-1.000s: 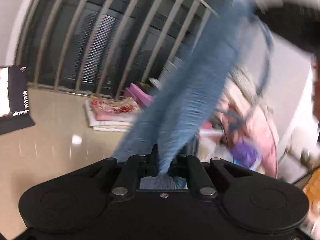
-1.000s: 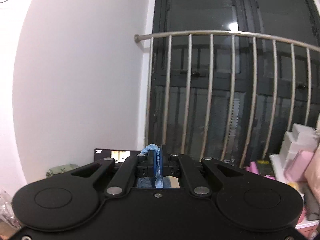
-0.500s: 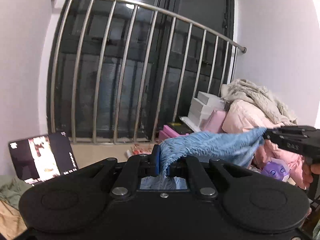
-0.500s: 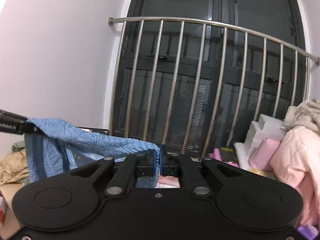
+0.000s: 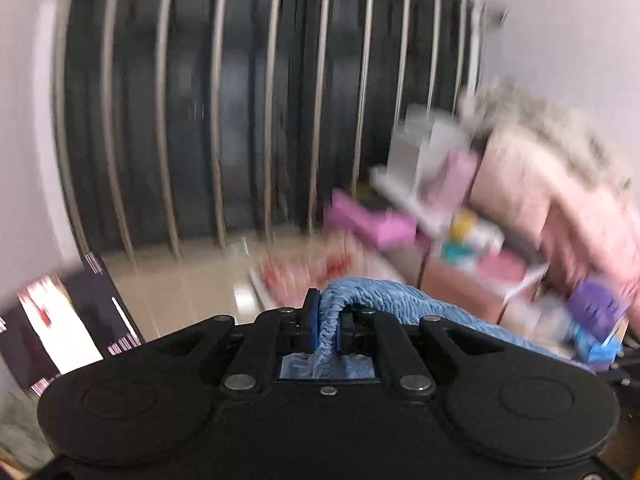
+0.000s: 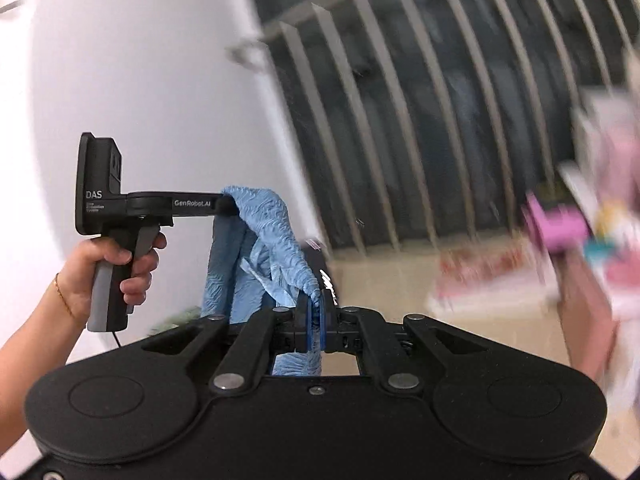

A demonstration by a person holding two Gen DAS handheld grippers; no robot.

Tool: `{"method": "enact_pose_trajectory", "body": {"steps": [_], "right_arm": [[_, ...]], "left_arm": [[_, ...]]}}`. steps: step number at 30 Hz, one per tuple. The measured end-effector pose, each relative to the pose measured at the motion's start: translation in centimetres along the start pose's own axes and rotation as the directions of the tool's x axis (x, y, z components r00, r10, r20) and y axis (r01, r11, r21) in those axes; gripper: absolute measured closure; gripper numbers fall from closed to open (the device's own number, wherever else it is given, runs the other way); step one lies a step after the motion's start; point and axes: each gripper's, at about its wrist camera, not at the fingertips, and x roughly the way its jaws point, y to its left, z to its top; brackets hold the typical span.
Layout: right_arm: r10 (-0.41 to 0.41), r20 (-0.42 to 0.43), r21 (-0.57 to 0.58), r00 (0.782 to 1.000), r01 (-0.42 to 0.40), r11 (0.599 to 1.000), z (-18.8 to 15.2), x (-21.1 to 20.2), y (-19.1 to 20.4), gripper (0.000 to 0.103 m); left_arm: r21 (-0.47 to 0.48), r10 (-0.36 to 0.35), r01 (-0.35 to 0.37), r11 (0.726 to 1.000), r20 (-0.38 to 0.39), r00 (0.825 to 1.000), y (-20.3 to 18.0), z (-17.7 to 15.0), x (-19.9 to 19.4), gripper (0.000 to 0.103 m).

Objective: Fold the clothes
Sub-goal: 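Lower the blue garment onto the ledge and open both grippers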

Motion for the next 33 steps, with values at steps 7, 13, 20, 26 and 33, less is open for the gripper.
{"method": "enact_pose_trajectory", "body": {"steps": [7,13,20,26,33], "right_arm": [[-0.160,-0.225,0.318,0.961,0.227,0.921,-8.0,5.2,-13.0,0.100],[-0.212,-0.260,0.378,0.942,0.302,0.875,-10.5,4.0,-17.4,0.101],[-0.230,-0.273,0.414,0.934,0.329,0.848,-13.9,1.6,-18.3,0.098],[-0.249,-0.271,0.397,0.930,0.344,0.851,-15.3,0.4,-16.8,0.098],[-0.289,-0.208,0.283,0.935,0.340,0.897,-14.8,-1.0,-13.9,0.066]], "left_arm": [[-0.102,-0.035,-0.001,0.995,-0.344,0.938,-1.1,-9.6,14.5,0.087],[-0.129,-0.080,0.040,0.991,-0.322,0.943,0.2,-11.7,12.4,0.027],[-0.136,-0.171,0.128,0.982,-0.381,0.909,1.2,-14.8,5.7,0.027],[-0.128,-0.121,0.074,0.989,-0.422,0.899,0.2,-18.6,4.5,0.039],[-0.252,-0.135,0.027,0.967,-0.422,0.896,1.0,-19.4,6.9,0.101]]}}
